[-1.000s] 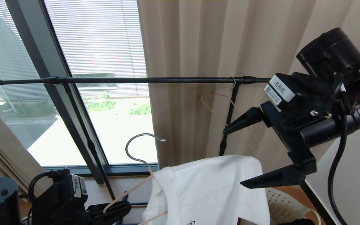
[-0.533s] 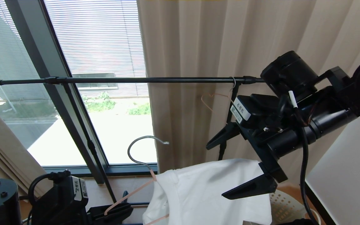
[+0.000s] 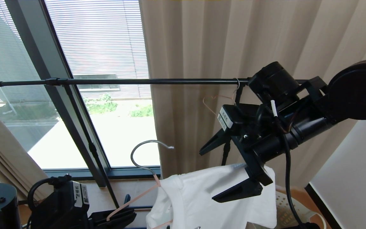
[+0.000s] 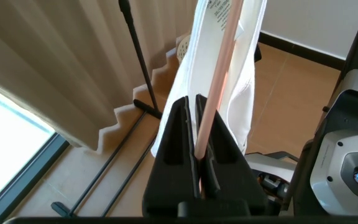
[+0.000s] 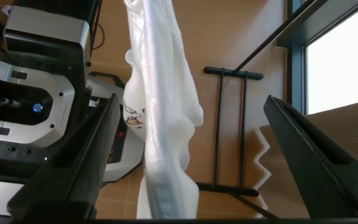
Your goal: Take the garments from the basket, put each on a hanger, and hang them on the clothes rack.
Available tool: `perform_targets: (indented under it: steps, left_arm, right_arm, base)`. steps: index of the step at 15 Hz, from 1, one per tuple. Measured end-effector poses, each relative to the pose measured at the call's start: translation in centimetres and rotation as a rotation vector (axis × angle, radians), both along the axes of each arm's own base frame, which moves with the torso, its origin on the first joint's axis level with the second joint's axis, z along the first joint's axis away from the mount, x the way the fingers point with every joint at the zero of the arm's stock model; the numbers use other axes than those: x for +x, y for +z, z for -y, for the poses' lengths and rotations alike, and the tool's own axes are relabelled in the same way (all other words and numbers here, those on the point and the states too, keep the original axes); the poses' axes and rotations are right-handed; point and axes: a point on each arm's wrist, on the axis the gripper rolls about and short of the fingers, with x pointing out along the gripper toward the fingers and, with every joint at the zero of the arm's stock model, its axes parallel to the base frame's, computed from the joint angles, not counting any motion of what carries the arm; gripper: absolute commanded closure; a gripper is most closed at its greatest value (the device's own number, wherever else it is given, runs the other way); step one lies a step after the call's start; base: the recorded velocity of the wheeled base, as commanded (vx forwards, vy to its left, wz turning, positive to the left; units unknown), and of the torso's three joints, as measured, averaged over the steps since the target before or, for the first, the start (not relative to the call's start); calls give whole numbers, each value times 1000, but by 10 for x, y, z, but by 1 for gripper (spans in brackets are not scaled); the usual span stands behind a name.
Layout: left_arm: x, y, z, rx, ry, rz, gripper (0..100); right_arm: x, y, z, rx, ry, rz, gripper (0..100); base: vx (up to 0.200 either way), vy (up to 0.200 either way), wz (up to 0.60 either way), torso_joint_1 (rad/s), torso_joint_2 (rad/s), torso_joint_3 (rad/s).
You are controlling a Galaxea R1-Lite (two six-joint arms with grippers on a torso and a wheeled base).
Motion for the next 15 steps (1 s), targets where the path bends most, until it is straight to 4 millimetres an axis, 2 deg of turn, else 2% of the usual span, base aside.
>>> perform_targets:
  steps: [7, 8, 15]
  left_arm:
    - [-1, 1, 1, -2, -8, 2, 100]
    - [-1, 1, 1, -2, -8, 3, 100]
    - [-1, 2, 1, -8, -5, 3, 100]
  right_arm:
    - [2, -5, -6, -5, 10, -10, 0]
    - [2, -5, -6, -5, 10, -11, 100]
    - [-3, -6, -11, -13, 34, -18, 100]
  base:
    - [0, 0, 0, 0, 0, 0]
    - [0, 0, 0, 0, 0, 0]
    - [0, 0, 0, 0, 0, 0]
